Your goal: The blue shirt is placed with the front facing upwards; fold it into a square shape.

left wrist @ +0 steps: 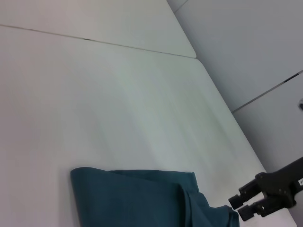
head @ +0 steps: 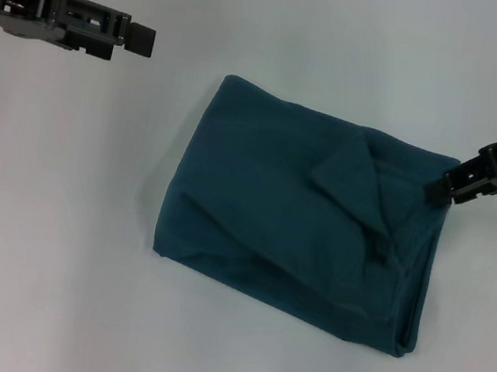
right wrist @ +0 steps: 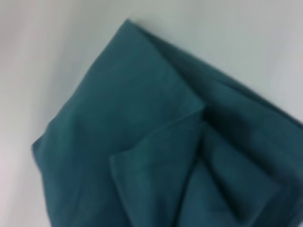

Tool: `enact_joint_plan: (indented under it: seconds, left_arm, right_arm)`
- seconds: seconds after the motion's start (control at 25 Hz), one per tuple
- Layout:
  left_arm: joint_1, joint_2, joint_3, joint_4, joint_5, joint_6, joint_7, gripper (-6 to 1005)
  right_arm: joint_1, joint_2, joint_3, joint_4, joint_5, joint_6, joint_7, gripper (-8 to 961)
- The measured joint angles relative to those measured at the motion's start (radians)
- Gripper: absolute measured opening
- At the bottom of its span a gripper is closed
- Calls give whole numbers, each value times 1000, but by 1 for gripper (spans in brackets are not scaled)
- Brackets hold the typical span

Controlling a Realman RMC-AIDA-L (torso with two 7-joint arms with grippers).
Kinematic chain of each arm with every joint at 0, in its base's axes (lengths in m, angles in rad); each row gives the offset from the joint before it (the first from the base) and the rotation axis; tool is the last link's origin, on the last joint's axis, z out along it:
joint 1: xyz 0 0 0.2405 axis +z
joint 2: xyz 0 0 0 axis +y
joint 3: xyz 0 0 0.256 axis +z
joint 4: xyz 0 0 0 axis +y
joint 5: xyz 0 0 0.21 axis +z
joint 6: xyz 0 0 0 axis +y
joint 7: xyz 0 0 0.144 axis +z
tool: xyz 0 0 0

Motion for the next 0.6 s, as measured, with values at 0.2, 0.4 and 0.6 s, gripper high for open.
enact_joint_plan:
  seconds: [0.2, 0.4, 0.6]
  left_arm:
    - [0, 0, 0, 0, 2, -2, 0, 873]
    - [0, 0, 0, 0, 2, -3, 0, 873]
    - [0, 0, 0, 0, 1, -3, 0, 873]
  right_arm:
    - [-2, -3, 13, -1, -19, 10, -2, 476]
    - [-7, 6, 24, 10, -19, 33, -9, 476]
    - [-9, 19, 23, 36, -18, 56, -17, 475]
